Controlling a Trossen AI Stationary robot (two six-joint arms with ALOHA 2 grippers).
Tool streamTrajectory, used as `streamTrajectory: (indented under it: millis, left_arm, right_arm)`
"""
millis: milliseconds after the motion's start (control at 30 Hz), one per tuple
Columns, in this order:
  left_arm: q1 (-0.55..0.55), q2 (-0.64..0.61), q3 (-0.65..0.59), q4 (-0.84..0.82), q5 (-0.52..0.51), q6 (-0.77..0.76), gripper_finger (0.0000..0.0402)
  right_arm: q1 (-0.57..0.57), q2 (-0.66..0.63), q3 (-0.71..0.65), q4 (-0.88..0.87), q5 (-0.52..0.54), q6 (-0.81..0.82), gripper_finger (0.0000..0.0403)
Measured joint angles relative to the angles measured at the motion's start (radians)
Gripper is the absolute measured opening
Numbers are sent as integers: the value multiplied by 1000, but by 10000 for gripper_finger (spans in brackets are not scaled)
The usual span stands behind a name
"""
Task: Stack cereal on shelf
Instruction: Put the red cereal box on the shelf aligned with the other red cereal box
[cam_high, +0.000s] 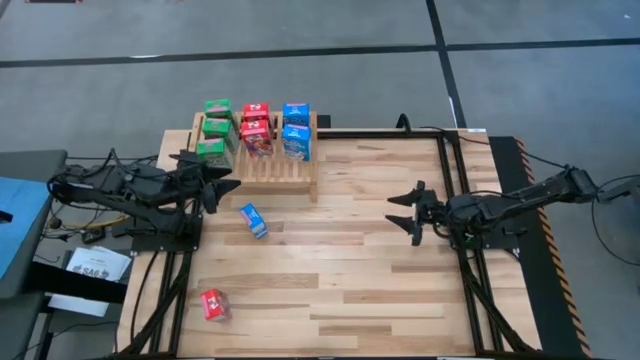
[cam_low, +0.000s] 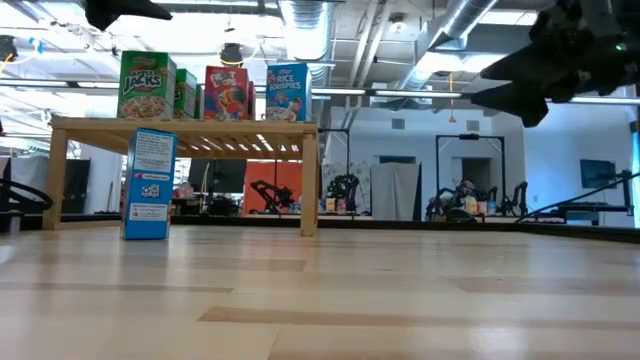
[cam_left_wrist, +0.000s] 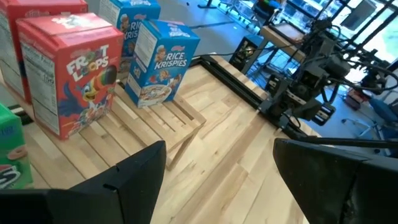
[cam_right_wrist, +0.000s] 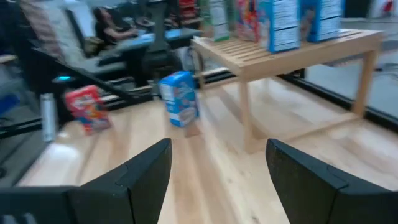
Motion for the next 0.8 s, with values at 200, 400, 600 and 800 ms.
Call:
streamTrajectory:
  millis: [200, 400, 600, 800]
  left_arm:
    - [0, 18, 0, 0, -13, -1, 286]
    - [0, 28, 0, 4, -9, 13, 286]
    - [0, 19, 0, 4, 4, 49, 286]
    - [0, -11, 0, 4, 64, 104, 286]
  right_arm:
    - [-6, -92, -75, 16, -32, -22, 286]
    - [-39, -177, -135, 9, -39, -49, 286]
    - [-70, -224, -136, -46, -44, -48, 286]
    - [-102, -225, -136, -132, -43, -57, 286]
